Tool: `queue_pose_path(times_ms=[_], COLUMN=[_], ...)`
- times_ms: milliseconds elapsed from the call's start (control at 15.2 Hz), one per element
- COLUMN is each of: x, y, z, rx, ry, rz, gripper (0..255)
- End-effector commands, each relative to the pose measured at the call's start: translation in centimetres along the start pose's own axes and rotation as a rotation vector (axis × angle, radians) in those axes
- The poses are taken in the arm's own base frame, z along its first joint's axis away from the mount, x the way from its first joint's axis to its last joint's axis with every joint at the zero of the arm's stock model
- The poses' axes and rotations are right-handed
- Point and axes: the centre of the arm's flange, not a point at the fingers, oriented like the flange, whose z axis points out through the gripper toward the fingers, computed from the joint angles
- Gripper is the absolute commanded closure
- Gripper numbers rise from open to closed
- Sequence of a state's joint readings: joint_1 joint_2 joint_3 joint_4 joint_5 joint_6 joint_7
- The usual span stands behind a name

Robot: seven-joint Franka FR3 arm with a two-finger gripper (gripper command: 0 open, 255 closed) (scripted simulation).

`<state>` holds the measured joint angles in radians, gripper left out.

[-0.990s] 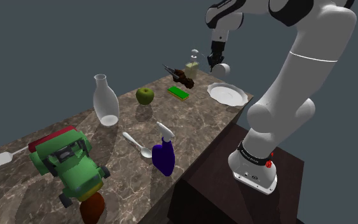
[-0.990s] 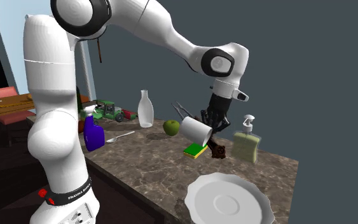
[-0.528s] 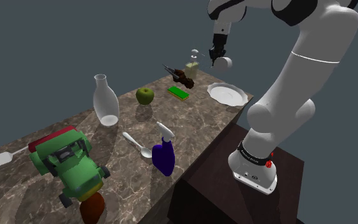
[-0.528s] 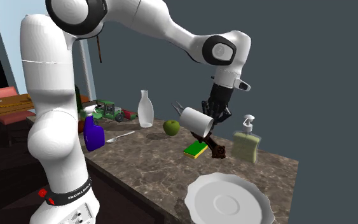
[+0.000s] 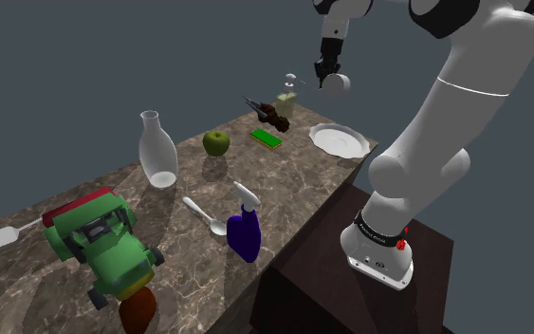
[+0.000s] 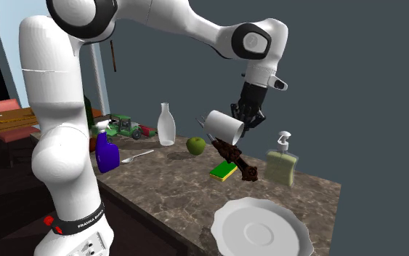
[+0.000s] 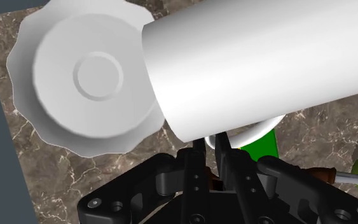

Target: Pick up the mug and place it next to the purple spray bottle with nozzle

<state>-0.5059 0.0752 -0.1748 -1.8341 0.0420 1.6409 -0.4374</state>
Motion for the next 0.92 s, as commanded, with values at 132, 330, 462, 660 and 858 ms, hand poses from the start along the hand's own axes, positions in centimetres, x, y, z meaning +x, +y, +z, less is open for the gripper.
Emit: queue_pose_path(times_ms=[132,330,462,660,858], x=[-0.5,-0.9,-1.1,-1.5,-1.8], y=[-0.2,-0.5,-0.6,-0.8,-1.0], z=[-2.1,-3.6,-4.6,-6.2,-7.6], rx=[0.0,0.0,0.0,0.0,0.0], ry=[0.0,0.0,0.0,0.0,0.0], rz=[0.0,0.0,0.0,0.0,0.0], gripper=[255,255,255,255,255])
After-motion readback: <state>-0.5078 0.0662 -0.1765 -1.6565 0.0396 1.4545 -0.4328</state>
